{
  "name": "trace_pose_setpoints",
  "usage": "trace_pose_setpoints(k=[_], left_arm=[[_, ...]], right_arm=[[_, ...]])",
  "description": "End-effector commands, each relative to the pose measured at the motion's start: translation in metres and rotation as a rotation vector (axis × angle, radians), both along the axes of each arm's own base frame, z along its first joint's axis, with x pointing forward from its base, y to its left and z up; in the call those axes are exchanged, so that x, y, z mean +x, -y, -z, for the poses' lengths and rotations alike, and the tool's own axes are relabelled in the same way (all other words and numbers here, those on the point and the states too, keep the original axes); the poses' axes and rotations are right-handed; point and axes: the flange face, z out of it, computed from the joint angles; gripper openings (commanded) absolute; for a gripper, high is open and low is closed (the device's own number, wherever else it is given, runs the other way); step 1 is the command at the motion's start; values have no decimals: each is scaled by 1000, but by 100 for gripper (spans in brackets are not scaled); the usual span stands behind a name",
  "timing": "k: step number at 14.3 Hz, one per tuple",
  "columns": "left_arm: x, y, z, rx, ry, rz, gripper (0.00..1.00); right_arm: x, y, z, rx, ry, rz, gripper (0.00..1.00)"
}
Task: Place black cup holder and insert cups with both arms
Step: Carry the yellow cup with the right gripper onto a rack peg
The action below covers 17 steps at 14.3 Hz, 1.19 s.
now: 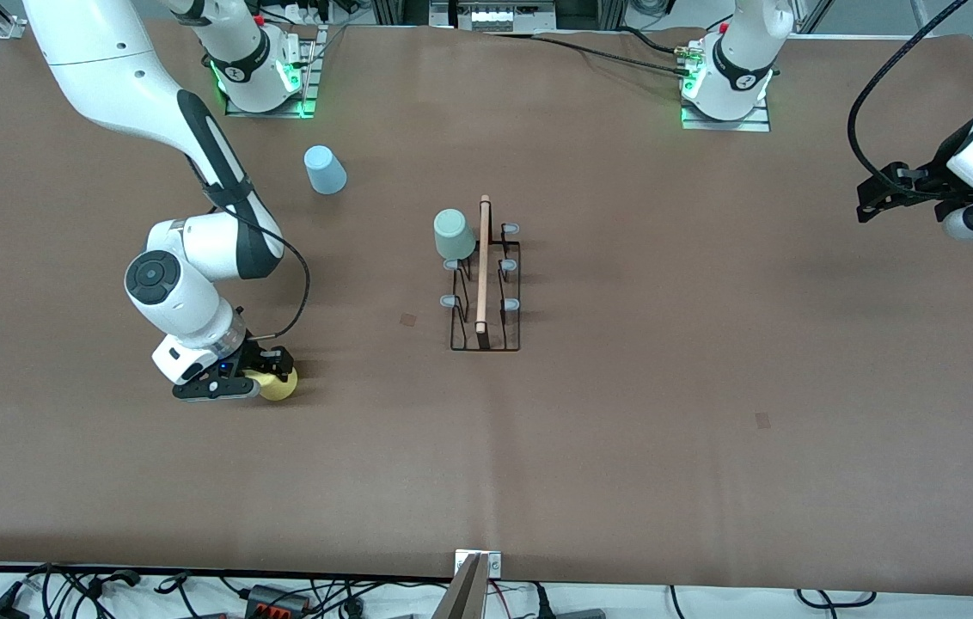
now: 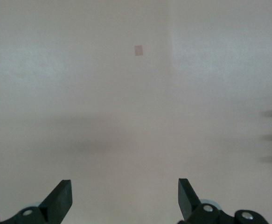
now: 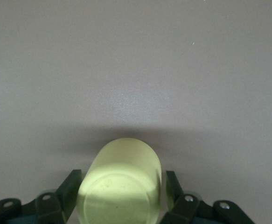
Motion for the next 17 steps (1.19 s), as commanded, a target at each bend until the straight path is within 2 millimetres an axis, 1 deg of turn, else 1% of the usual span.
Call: trace_pose_setpoints(k=[1, 3, 4, 5, 6, 7, 8, 9, 10, 12, 13, 14, 15, 16, 17], left_arm=[[-4, 2, -8, -11, -1, 16, 100], [-4, 2, -8, -11, -1, 16, 100], [-4, 2, -8, -11, -1, 16, 100], [-4, 2, -8, -11, -1, 16, 100], [-4, 2, -8, -11, -1, 16, 100], [-4, 2, -8, -11, -1, 16, 100], [-4, 2, -8, -11, -1, 16, 100], [-4, 2, -8, -11, -1, 16, 100], [-4, 2, -8, -12, -1, 19, 100], [-4, 2, -8, -12, -1, 25, 100], [-3, 2, -7, -12, -2, 22, 100], [-4, 2, -8, -12, -1, 19, 100], [-4, 2, -8, -12, -1, 19, 100], [-4, 2, -8, -12, -1, 19, 100], [-4, 1, -8, -12, -1, 17, 100]], right_arm=[[-1, -5, 4, 7, -5, -6, 47], [0, -5, 2, 6, -4, -12, 23], [0, -5, -4, 6, 2, -22, 14], [1, -5, -17, 5, 4, -31, 14], [1, -7, -39, -1, -1, -37, 14], [-2, -14, -66, -2, -15, -39, 14], [-8, -30, -91, 5, -24, -44, 14], [-15, -43, -114, 19, -33, 7, 14], [-23, -61, -129, 34, -38, 73, 14], [-40, -111, -153, 79, -46, 182, 14], [-49, -141, -162, 103, -58, 250, 14], [-59, -173, -169, 131, -60, 315, 14], [-66, -195, -171, 144, -58, 358, 14], [-75, -218, -169, 152, -58, 394, 14], [-81, -238, -171, 168, -56, 434, 14]])
